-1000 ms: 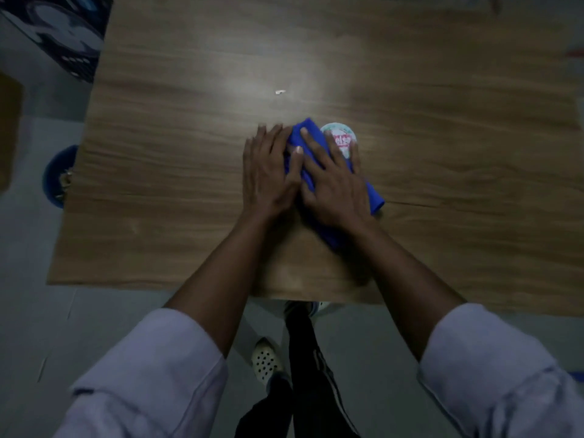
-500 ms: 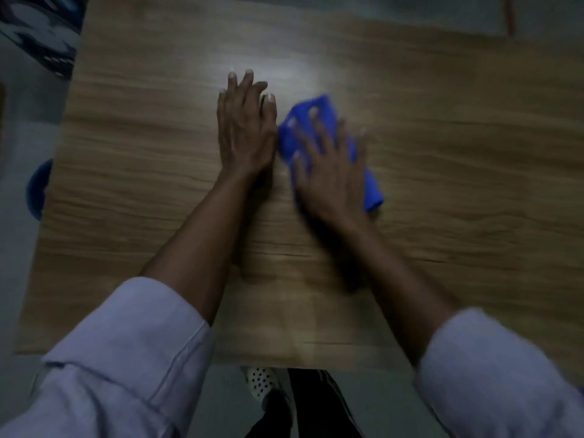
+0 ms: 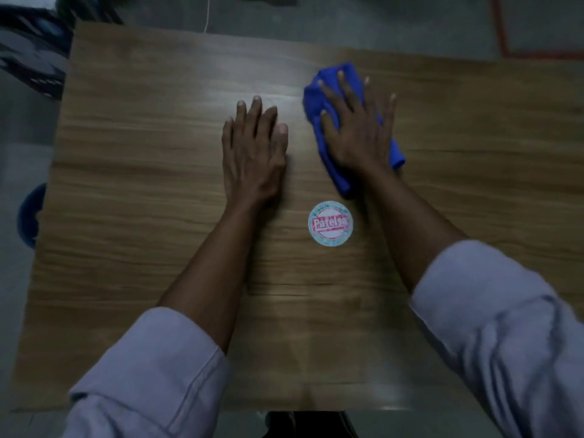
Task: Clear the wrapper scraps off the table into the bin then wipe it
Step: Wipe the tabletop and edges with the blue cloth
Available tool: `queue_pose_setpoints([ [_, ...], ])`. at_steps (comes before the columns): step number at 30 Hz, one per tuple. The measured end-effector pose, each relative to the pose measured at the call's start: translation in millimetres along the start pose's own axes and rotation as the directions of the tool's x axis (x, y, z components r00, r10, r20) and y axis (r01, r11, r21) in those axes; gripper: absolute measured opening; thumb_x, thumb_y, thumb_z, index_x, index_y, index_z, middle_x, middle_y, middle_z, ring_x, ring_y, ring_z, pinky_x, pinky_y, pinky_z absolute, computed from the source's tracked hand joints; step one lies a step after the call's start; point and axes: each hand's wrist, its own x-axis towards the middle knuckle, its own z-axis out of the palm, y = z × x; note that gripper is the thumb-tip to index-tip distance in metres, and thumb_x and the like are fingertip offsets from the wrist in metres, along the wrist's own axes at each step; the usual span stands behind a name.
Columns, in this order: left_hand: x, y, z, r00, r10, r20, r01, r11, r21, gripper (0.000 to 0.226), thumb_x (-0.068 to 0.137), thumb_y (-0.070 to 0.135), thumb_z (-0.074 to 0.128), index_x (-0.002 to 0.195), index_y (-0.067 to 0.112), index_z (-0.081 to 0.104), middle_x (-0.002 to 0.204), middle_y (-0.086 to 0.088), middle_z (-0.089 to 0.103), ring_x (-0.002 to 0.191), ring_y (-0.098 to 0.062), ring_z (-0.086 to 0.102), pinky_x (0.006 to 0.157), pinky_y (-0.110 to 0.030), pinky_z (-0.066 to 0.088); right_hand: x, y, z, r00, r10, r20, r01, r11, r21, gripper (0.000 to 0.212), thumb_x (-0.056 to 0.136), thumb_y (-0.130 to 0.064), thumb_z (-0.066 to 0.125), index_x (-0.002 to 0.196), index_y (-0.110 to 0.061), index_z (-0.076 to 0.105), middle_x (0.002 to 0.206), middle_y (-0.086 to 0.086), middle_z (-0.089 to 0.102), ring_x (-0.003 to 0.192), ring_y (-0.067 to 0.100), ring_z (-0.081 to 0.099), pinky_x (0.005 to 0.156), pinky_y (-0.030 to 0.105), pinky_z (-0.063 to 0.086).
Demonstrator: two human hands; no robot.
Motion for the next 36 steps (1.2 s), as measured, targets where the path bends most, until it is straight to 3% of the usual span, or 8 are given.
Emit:
queue_pose_setpoints([
  [4, 2.1, -0.3, 1.2, 0.998, -0.017, -0.053, 0.016, 1.0, -0.019, 0.066, 0.103, 0.053, 0.022, 0.155, 0.018, 0.042, 0.165, 0.001, 0.033, 0.156, -0.018, 0.018, 0.126, -0.04, 0.011, 3.2, -23.6, 4.6, 0.995, 0.086, -0.051, -0.086, 0.996, -0.003, 0.057, 0.103, -0.052, 0.025, 0.159, -0.046, 0.022, 0.17, -0.014, 0.012, 0.158, 0.029, 0.007, 0.122, 0.064, 0.0],
  [8, 3.1, -7.0, 2.2, 0.997, 0.006, -0.072, -0.014, 0.994, -0.105, 0.07, 0.102, 0.055, 0.029, 0.157, 0.014, 0.037, 0.162, -0.001, 0.039, 0.155, -0.02, 0.023, 0.125, -0.037, 0.011, -82.9, -56.2, 18.5, 0.969, -0.247, 0.0, 0.247, 0.969, 0.02, 0.062, 0.097, -0.043, 0.04, 0.158, -0.034, 0.034, 0.167, -0.01, 0.025, 0.158, 0.026, 0.008, 0.124, 0.059, 0.004],
  [12, 2.0, -5.8, 2.5, 0.997, 0.045, -0.064, -0.048, 0.997, -0.053, 0.066, 0.103, 0.053, 0.034, 0.157, 0.015, 0.039, 0.163, -0.002, 0.037, 0.155, -0.021, 0.023, 0.124, -0.036, 0.01, -61.4, -22.4, 11.9, 0.936, -0.349, 0.04, 0.349, 0.937, 0.002, 0.055, 0.101, -0.05, 0.037, 0.155, -0.043, 0.034, 0.167, -0.017, 0.024, 0.158, 0.02, 0.011, 0.123, 0.06, 0.005],
  [15, 1.5, -3.9, 0.7, 0.998, 0.04, -0.048, -0.039, 0.999, 0.012, 0.066, 0.103, 0.053, 0.031, 0.156, 0.015, 0.039, 0.165, -0.002, 0.033, 0.156, -0.02, 0.02, 0.126, -0.039, 0.009, -5.8, 4.4, 2.6, 0.97, -0.24, 0.029, 0.241, 0.969, -0.047, 0.056, 0.103, -0.055, 0.029, 0.158, -0.048, 0.023, 0.168, -0.018, 0.018, 0.157, 0.023, 0.012, 0.122, 0.064, 0.003],
  [21, 1.1, 2.6, 1.3, 0.999, -0.003, -0.039, 0.003, 1.0, 0.008, 0.072, 0.103, 0.056, 0.031, 0.162, 0.017, 0.023, 0.168, 0.0, 0.026, 0.157, -0.016, 0.013, 0.127, -0.04, 0.007, 59.7, -7.8, -5.6, 0.962, 0.264, -0.066, -0.262, 0.964, 0.046, 0.058, 0.103, -0.053, 0.027, 0.16, -0.043, 0.021, 0.17, -0.013, 0.013, 0.157, 0.027, 0.008, 0.123, 0.06, -0.002],
  [25, 1.2, 1.1, -3.4, 0.997, -0.014, -0.08, 0.007, 0.996, -0.086, 0.071, 0.104, 0.052, 0.026, 0.161, 0.011, 0.024, 0.169, -0.004, 0.023, 0.156, -0.017, 0.018, 0.127, -0.034, 0.006, 24.1, -88.4, 12.4, 0.999, -0.049, -0.001, 0.049, 0.999, 0.022, 0.059, 0.105, -0.054, 0.024, 0.162, -0.041, 0.014, 0.171, -0.008, 0.006, 0.158, 0.03, 0.001, 0.123, 0.06, -0.001],
  [28, 1.4, -1.0, -6.1, 0.997, -0.013, -0.073, 0.004, 0.993, -0.122, 0.073, 0.102, 0.053, 0.031, 0.16, 0.009, 0.027, 0.168, -0.007, 0.025, 0.157, -0.02, 0.018, 0.125, -0.032, 0.005, 27.5, -81.7, 11.7, 0.982, -0.189, 0.019, 0.19, 0.982, -0.007, 0.058, 0.104, -0.06, 0.022, 0.16, -0.045, 0.016, 0.17, -0.011, 0.011, 0.158, 0.028, 0.004, 0.122, 0.062, -0.002],
  [36, 2.5, 0.1, 0.4, 0.998, 0.017, -0.063, -0.017, 1.0, -0.003, 0.076, 0.099, 0.059, 0.038, 0.159, 0.013, 0.031, 0.167, -0.004, 0.029, 0.157, -0.021, 0.016, 0.126, -0.043, 0.013, 40.3, 78.7, -19.8, 0.932, 0.334, -0.138, -0.331, 0.943, 0.045, 0.063, 0.102, -0.058, 0.024, 0.16, -0.035, 0.026, 0.17, -0.001, 0.019, 0.157, 0.03, 0.01, 0.125, 0.052, 0.012],
])
